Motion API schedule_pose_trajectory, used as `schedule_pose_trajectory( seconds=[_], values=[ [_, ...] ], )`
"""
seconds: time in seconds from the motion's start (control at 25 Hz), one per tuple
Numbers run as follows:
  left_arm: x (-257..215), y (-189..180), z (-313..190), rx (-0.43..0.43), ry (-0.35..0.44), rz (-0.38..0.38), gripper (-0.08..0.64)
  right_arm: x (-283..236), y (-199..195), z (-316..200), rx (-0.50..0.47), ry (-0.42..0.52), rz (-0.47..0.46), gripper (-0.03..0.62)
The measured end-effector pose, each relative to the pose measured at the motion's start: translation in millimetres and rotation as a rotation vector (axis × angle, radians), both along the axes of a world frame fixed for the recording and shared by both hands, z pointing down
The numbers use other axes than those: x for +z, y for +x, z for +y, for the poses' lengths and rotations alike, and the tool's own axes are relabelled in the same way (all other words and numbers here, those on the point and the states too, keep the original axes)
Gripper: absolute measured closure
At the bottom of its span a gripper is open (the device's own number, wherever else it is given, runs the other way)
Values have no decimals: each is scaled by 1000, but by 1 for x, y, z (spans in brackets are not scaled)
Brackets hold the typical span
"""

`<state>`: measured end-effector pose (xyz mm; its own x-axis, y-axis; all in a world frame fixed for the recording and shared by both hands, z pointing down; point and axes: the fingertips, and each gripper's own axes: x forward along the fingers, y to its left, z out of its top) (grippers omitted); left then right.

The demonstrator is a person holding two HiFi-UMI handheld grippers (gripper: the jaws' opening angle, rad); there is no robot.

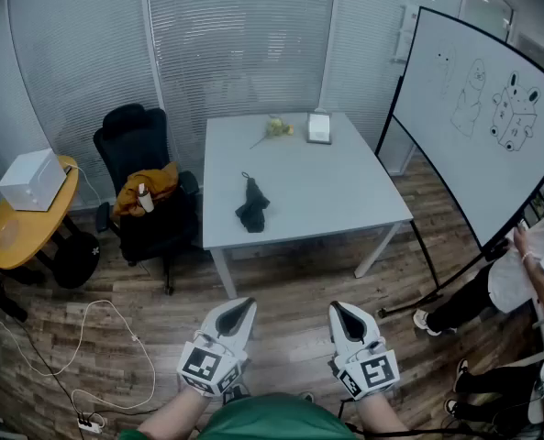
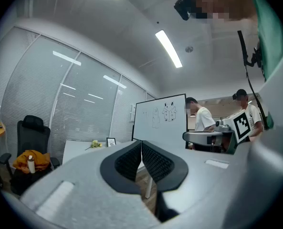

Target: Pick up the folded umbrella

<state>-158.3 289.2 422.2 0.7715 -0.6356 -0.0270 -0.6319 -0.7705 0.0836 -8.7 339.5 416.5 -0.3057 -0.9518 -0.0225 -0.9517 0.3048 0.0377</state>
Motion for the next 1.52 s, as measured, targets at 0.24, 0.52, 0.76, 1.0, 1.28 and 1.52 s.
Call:
schedule_pose_trajectory(
  seconds=[0.24, 0.52, 0.76, 1.0, 1.28, 1.52],
  values=[
    [-2, -8, -11, 6, 5, 7, 548, 0, -8, -10, 7, -3, 10, 589],
    [-1, -36, -28, 23, 4, 21, 548, 1, -27, -24, 48, -9, 3, 589],
    [4, -73, -53, 39, 0, 25, 548, -1, -46, -39, 108, 2, 8, 589],
    [18, -85, -77, 18, -32, 35, 548, 4, -41, -53, 138, -23, 18, 589],
    [23, -72, -117, -43, -24, -5, 547, 16, -18, -103, 111, -15, -10, 589],
    [8, -34, -161, -109, 8, -47, 548, 15, 26, -163, 57, 6, -35, 589]
  ],
)
